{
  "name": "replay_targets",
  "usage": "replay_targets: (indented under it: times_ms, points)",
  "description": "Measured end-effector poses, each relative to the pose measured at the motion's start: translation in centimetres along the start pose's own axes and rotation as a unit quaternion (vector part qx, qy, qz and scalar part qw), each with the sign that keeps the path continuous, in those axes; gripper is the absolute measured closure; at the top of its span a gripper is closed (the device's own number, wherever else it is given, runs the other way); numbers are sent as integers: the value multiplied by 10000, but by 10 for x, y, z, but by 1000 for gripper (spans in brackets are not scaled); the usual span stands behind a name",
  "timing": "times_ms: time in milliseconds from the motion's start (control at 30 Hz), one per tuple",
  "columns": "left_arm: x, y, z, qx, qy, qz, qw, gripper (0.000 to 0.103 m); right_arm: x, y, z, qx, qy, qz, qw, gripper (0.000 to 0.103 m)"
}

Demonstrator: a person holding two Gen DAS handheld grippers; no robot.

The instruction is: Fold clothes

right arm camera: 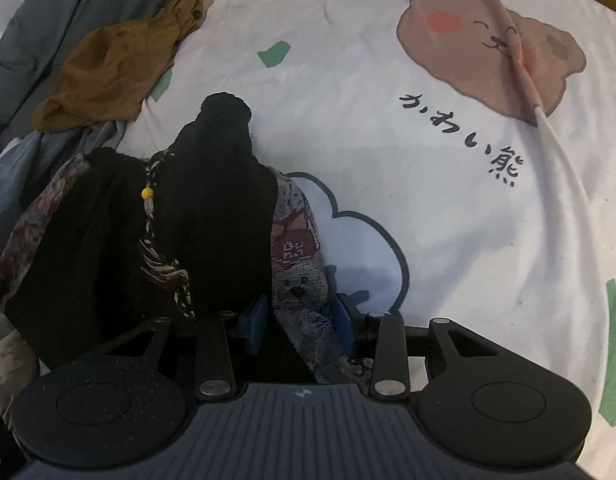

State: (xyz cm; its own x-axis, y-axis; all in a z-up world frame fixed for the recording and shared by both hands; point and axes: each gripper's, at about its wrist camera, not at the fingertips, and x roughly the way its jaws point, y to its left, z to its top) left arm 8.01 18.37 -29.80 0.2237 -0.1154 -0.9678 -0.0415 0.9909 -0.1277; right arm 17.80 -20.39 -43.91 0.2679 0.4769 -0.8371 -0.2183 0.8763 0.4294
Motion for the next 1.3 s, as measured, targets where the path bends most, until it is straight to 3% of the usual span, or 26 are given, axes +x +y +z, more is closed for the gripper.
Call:
replay_targets:
  times_ms: [67, 133, 200, 267, 333, 667, 1133, 1300]
  points:
    - [1, 5, -5, -71, 84, 88, 9999, 99, 1, 3, -2, -190, 42, 36, 9998, 62]
    - [6, 8, -8, -151, 114, 150, 9997, 99, 1, 7, -2, -427, 85, 39, 9990, 74]
    - [10, 9, -10, -193, 135, 200, 9995, 99, -1, 7, -2, -473, 104, 58, 9988, 96]
    - [11, 8, -7, -160, 126, 230, 9995, 99, -5, 8, -2, -565, 95, 22, 9984, 99]
    - [10, 4, -5, -94, 82, 249, 9996, 99, -13, 10, -1, -750, 8, -108, 9971, 100]
    - [-5, -3, 22, 182, -352, 81, 9992, 99, -82, -32, 6, -174, -643, -745, 9950, 101]
    - [-22, -69, 86, 965, -1010, -720, 9876, 99, -178, -71, -7, 483, -1239, -1473, 9801, 101]
    - [-15, -76, 94, 1093, -1024, -790, 9856, 99, -205, -82, -20, 681, -1374, -1731, 9729, 101]
